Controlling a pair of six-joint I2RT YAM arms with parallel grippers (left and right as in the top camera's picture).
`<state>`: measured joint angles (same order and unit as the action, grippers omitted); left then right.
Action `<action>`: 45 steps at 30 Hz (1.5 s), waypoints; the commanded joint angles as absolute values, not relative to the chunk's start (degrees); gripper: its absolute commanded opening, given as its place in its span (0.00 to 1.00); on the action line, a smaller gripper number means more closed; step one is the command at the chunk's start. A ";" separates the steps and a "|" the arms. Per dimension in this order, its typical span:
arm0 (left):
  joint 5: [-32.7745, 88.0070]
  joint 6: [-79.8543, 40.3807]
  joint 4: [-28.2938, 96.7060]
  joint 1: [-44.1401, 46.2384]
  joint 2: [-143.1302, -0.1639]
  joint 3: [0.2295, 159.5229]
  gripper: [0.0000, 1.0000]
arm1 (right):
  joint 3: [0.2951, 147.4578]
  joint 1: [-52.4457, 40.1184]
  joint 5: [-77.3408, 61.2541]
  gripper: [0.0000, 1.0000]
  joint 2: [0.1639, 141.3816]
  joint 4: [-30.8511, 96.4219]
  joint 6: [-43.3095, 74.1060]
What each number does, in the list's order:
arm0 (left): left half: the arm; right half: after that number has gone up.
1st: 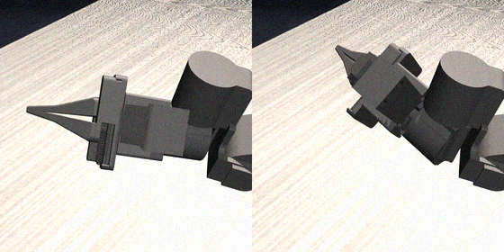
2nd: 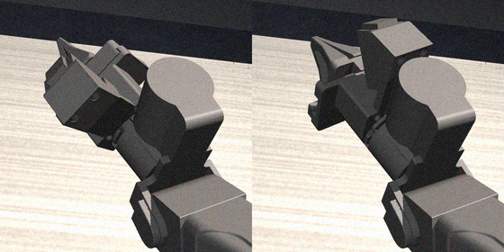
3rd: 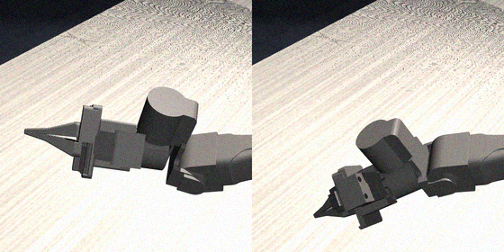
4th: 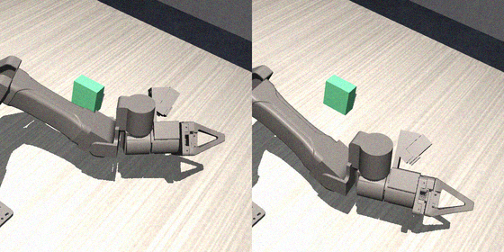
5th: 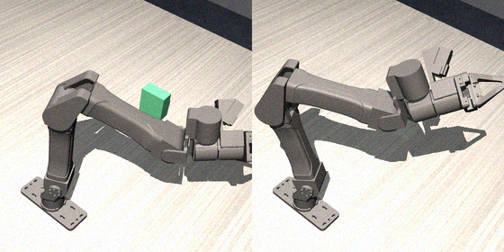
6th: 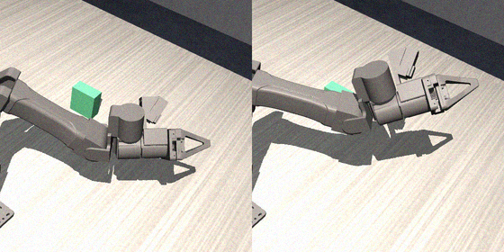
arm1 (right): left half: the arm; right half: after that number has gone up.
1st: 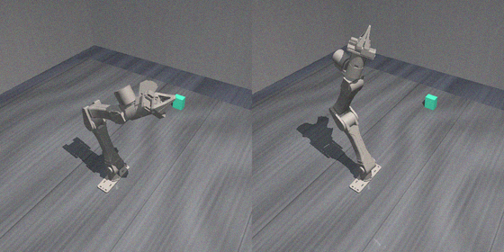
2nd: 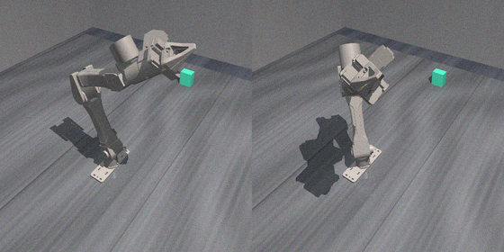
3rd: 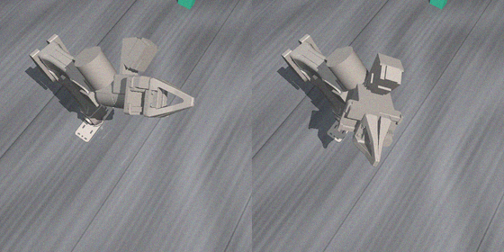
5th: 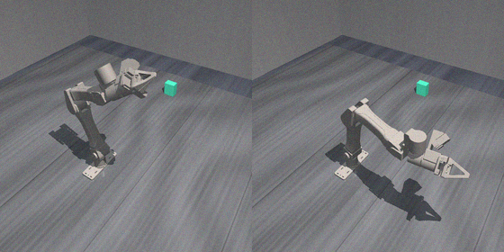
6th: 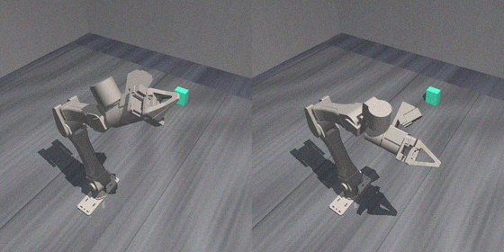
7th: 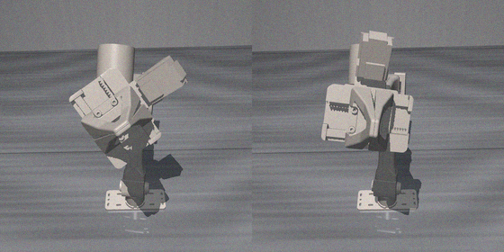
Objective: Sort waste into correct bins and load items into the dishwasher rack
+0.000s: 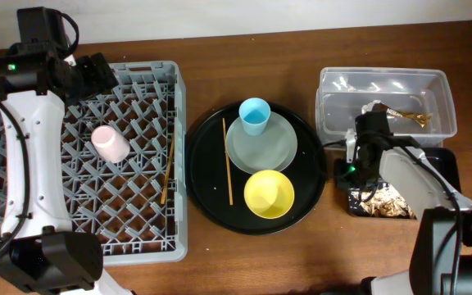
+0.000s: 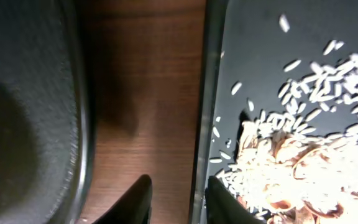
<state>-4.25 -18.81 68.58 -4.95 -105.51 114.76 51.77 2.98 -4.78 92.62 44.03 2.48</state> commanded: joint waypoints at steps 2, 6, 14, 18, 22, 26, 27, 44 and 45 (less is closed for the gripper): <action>-3.84 -17.91 68.62 -5.32 -104.22 115.42 0.99 | 51.20 2.59 -3.77 0.10 92.95 43.79 2.11; -3.84 -17.91 68.62 -5.32 -104.22 115.42 0.99 | 51.35 2.59 -3.99 0.04 92.95 45.17 2.09; -3.84 -17.91 68.62 -5.32 -104.22 115.42 0.99 | 51.35 2.59 -8.40 0.04 92.95 46.00 -1.54; -3.84 -17.91 68.62 -5.32 -104.22 115.42 0.99 | 51.35 2.57 -11.03 0.04 92.95 45.52 -1.54; -3.84 -17.91 68.62 -5.32 -104.22 115.42 0.99 | 51.35 2.35 -12.27 0.04 92.95 45.43 -1.54; -3.84 -17.91 68.62 -5.32 -104.22 115.42 0.99 | 51.35 -0.49 -12.21 0.05 92.95 44.66 -1.54; -3.84 -17.91 68.62 -5.32 -104.22 115.42 0.99 | 51.35 -1.23 -12.03 0.05 92.95 44.23 -1.52; -3.84 -17.93 68.62 -5.32 -104.22 115.42 0.99 | 56.75 -3.31 -6.72 0.50 92.55 48.40 -1.15; -3.84 -17.91 68.62 -5.32 -104.22 115.42 0.99 | 59.68 -3.31 -6.48 0.51 92.07 51.05 -1.32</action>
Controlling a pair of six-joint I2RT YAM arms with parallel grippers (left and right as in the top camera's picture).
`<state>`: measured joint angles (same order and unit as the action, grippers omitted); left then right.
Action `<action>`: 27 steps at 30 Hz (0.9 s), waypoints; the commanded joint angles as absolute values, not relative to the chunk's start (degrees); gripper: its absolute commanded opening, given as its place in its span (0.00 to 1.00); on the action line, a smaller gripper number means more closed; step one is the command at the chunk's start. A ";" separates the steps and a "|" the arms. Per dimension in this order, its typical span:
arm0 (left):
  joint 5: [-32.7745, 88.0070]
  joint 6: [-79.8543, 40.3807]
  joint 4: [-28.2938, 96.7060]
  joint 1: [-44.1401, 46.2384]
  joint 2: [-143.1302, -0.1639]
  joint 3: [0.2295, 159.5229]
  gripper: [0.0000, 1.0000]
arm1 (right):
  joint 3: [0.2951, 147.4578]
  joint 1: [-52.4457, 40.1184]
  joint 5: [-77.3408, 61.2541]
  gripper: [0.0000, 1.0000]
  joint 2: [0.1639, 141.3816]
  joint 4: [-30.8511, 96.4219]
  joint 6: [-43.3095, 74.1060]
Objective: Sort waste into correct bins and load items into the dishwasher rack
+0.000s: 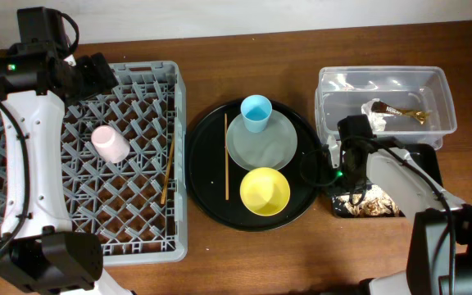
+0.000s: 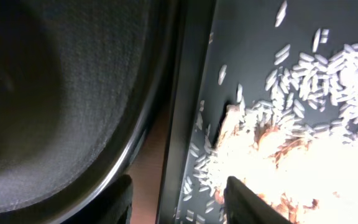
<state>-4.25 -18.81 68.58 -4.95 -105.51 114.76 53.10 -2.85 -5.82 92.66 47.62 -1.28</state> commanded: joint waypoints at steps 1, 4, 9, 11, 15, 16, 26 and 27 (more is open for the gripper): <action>-3.84 -17.91 68.62 -5.32 -104.22 115.42 0.99 | 63.29 -3.31 -5.41 0.53 91.53 54.19 -1.28; -3.84 -17.91 68.62 -5.32 -104.22 115.42 0.99 | 76.93 -3.31 -3.79 0.58 90.54 65.52 -1.28; -3.84 -17.91 68.62 -5.32 -104.22 115.42 0.99 | 92.68 -3.38 -7.38 0.99 90.39 75.29 -1.26; -3.84 -17.91 68.62 -5.32 -104.22 115.42 0.99 | 94.13 -3.36 -7.49 0.99 90.39 76.51 -1.26; -3.84 -17.93 68.62 -5.32 -104.22 115.42 0.99 | 93.93 -3.36 -7.46 0.99 90.41 76.95 -1.28; -3.84 -17.91 68.62 -5.32 -104.22 115.42 0.99 | 93.93 -3.36 -7.46 0.99 90.41 76.95 -1.28; -3.84 -17.91 68.62 -5.32 -104.22 115.42 0.99 | 93.93 -3.36 -7.46 0.98 90.41 76.95 -1.28; -3.84 -17.93 68.62 -5.32 -104.22 115.42 0.99 | 93.93 -3.36 -7.46 0.99 90.41 76.95 -1.28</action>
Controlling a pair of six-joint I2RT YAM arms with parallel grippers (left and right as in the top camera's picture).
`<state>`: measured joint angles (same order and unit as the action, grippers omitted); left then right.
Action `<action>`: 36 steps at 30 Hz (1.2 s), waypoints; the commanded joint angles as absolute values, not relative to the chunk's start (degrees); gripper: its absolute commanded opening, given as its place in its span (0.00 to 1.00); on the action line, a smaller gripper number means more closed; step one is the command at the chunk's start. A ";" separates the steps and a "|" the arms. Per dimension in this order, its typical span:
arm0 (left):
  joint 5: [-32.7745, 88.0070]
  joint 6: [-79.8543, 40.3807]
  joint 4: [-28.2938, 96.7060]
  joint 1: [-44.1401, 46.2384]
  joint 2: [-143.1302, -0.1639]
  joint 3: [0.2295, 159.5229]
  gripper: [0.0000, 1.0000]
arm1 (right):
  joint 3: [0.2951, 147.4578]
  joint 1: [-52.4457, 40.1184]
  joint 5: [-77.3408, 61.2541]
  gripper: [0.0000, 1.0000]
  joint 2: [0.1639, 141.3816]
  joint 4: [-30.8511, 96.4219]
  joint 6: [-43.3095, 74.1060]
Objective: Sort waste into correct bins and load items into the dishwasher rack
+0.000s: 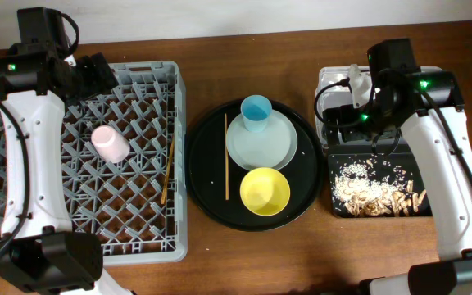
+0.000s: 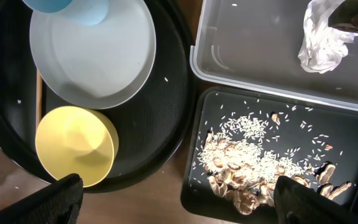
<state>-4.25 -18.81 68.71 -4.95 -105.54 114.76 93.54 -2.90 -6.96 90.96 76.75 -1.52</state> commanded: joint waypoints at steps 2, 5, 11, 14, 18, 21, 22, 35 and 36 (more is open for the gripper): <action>-3.84 -17.91 68.62 -5.32 -104.22 115.42 0.99 | 93.93 -3.36 -7.46 0.99 90.41 76.95 -1.28; -3.84 -17.91 68.62 -5.32 -104.22 115.42 0.99 | 93.93 -3.36 -7.46 0.99 90.41 76.95 -1.28; -3.84 -17.91 68.62 -5.32 -104.22 115.42 0.99 | 93.93 -3.36 -7.46 0.99 90.41 76.95 -1.28; -3.84 -17.91 68.62 -5.32 -104.22 115.42 0.99 | 93.93 -3.36 -7.46 0.98 90.41 76.95 -1.28; -3.84 -17.93 68.62 -5.32 -104.22 115.42 0.99 | 93.93 -3.36 -7.46 0.99 90.41 76.95 -1.28; -3.84 -17.91 68.62 -5.32 -104.22 115.42 0.99 | 93.93 -3.36 -7.46 0.99 90.41 76.95 -1.28; -3.81 -18.06 68.14 -5.32 -104.22 115.42 0.99 | 93.93 -3.36 -7.46 0.99 90.41 76.95 -1.28; 16.03 -8.01 83.85 1.19 -104.22 112.77 0.13 | 93.93 -3.36 -7.46 0.98 90.41 76.95 -1.28; 14.96 -8.01 84.40 3.09 -104.22 112.27 0.13 | 93.93 -3.36 -7.46 0.99 90.41 76.95 -1.28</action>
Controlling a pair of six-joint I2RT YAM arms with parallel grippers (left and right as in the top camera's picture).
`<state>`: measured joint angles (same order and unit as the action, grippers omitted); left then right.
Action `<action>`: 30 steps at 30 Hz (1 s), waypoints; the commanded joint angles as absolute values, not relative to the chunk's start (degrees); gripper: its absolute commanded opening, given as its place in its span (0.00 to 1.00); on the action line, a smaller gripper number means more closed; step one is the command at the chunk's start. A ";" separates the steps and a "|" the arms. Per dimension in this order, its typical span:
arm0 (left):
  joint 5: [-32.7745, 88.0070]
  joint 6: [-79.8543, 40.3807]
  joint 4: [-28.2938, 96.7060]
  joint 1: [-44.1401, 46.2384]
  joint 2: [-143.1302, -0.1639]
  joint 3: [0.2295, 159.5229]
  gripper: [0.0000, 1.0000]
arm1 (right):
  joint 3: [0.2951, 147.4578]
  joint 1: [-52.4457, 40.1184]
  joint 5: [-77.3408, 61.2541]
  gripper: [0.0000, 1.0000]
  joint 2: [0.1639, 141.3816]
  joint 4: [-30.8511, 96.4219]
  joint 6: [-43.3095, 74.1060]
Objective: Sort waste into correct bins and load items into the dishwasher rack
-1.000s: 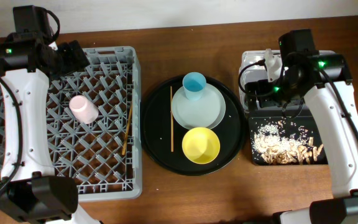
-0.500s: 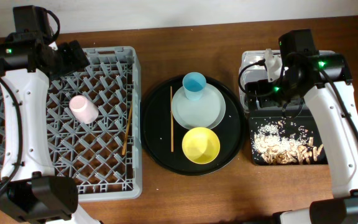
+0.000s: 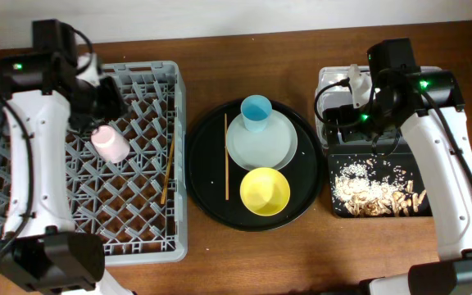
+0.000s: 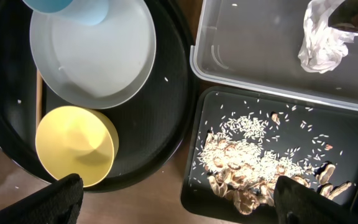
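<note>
The black round tray [image 3: 199,176] holds a grey plate [image 3: 260,141], a blue cup [image 3: 255,114], a yellow bowl [image 3: 267,192] and one chopstick [image 3: 226,157]. A pink cup [image 3: 110,144] and a second chopstick [image 3: 168,168] lie in the grey rack [image 3: 179,229]. My left gripper [image 3: 105,102] hovers just behind the pink cup; its jaws are not readable. My right gripper [image 4: 185,205] hangs high and wide open, holding nothing. Its view shows the yellow bowl [image 4: 76,146], the plate [image 4: 92,56] and both bins.
A clear bin [image 4: 260,56] at the back right holds a crumpled white tissue [image 4: 319,43]. In front of it a black bin [image 4: 353,130] holds rice and food scraps [image 4: 253,168]. The black bin [image 3: 332,184] sits close beside the tray.
My left arm has moved from the rack's back-left corner toward the front, so its gripper now sits just behind the pink cup. The right arm and all the dishes have not moved.
My right gripper was first low down, its fingers either side of the black bin's left rim, with the bin apart from the tray. Then the bin lay against the tray. After that the right arm was high over the clear bin, open, where it remains.
</note>
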<state>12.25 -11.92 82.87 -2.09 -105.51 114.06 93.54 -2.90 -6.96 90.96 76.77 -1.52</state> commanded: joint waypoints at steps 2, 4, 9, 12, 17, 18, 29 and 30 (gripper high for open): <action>12.14 -8.03 84.33 8.99 -104.22 109.91 0.14 | 93.93 -3.36 -7.46 0.99 90.41 76.95 -1.26; 10.92 -8.03 83.42 14.28 -104.22 107.42 0.20 | 93.93 -3.36 -7.46 0.99 90.41 76.95 -1.28; 9.56 -8.27 75.96 24.69 -104.22 100.25 0.34 | 93.93 -3.36 -7.46 0.99 90.41 76.95 -1.28; 6.44 -12.82 72.60 27.79 -104.25 95.81 0.34 | 93.93 -3.36 -7.46 0.99 90.41 76.95 -1.28; 3.16 -16.29 64.23 30.35 -104.25 87.37 0.34 | 93.93 -3.36 -7.46 0.99 90.41 76.95 -1.28; 3.14 -16.71 62.46 30.63 -104.25 85.97 0.34 | 93.93 -3.36 -7.46 0.99 90.41 76.95 -1.26; 3.16 -18.46 40.69 30.98 -104.33 71.44 0.34 | 93.93 -3.36 -7.46 0.99 90.41 76.95 -1.26; 3.14 -18.46 39.44 30.98 -104.33 70.81 0.33 | 93.93 -3.36 -7.46 0.99 90.41 76.95 -1.28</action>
<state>3.79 -17.80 42.33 30.70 -105.23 73.41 93.54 -2.90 -6.98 90.96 76.77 -1.50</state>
